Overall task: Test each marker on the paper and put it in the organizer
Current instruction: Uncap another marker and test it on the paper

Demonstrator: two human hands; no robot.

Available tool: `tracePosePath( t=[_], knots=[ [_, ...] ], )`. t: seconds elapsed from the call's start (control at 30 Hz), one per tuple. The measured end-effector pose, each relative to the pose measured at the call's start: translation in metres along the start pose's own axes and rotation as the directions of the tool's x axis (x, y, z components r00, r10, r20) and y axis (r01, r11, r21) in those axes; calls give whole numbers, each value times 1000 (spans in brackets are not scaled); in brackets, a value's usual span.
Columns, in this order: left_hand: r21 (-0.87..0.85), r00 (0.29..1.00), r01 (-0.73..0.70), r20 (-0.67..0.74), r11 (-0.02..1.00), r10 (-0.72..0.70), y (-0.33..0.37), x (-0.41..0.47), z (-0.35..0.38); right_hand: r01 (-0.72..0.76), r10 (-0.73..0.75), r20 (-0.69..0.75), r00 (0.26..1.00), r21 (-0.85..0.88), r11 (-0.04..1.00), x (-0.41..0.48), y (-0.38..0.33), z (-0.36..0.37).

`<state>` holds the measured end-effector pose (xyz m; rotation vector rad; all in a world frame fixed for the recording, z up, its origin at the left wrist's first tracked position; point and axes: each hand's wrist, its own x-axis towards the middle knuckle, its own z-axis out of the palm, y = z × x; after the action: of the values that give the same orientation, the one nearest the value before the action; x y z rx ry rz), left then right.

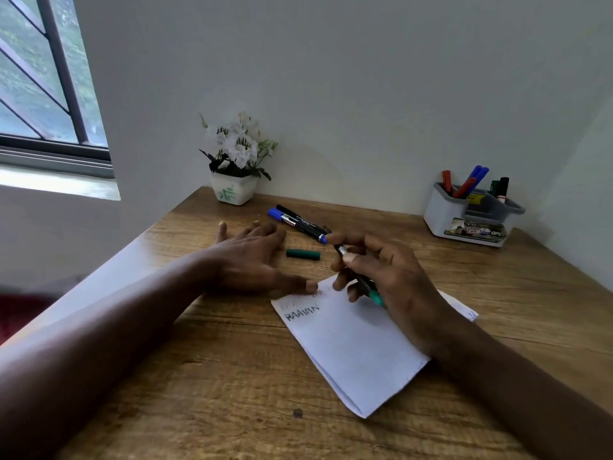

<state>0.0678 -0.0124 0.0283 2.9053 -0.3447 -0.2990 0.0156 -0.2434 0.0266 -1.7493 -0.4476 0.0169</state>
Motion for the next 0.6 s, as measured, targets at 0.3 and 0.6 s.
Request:
tracePosePath(
  t=[0.3, 0.6],
  knots=[
    [29, 1000, -18, 11, 999, 18, 0, 1, -1, -54, 46, 50, 998, 160, 986, -1, 2, -4],
    [29, 999, -8, 37, 1000, 7, 2, -1, -5, -88, 88, -6, 996, 14, 996, -5, -9, -2]
  ],
)
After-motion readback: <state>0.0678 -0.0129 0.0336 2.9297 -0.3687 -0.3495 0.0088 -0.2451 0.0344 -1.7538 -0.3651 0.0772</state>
